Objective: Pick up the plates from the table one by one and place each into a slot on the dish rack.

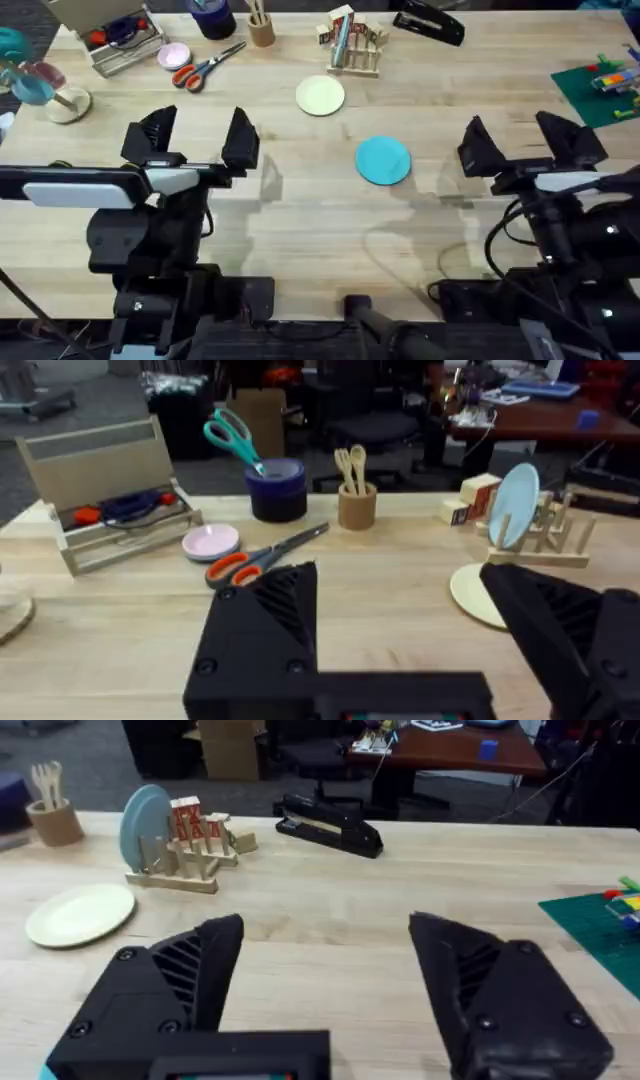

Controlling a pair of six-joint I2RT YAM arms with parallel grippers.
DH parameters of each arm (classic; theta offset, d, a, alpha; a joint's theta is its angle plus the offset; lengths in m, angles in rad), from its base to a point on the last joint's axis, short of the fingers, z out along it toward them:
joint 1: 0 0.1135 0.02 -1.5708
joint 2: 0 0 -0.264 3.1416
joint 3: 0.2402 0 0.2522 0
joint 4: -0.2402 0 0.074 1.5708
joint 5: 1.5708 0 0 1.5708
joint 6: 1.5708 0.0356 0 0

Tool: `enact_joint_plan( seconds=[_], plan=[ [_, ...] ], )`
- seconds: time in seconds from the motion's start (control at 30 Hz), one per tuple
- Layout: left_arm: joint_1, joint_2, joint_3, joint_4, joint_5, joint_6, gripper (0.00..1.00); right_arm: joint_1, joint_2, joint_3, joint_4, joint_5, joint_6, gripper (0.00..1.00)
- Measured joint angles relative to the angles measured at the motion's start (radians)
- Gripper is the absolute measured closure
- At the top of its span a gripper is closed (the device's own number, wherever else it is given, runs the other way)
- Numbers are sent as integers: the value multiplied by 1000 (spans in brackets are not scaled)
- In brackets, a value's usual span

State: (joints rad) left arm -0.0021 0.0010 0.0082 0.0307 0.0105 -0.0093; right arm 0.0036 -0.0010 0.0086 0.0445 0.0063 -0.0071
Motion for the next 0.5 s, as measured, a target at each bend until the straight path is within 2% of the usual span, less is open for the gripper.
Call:
enact_joint_plan(
  seconds=[0.2, 0.37, 0.5],
  plan=[
    [0, 0, 61, -46, 0, 0, 8, 0, 1, 59, -9, 0, 0, 5],
    [0, 30, 244, -202, -20, 0, 7, 0, 56, 202, -31, 0, 0, 5],
    [0, 131, 404, -343, -40, 0, 7, 0, 166, 347, -151, 0, 0, 6]
  ],
)
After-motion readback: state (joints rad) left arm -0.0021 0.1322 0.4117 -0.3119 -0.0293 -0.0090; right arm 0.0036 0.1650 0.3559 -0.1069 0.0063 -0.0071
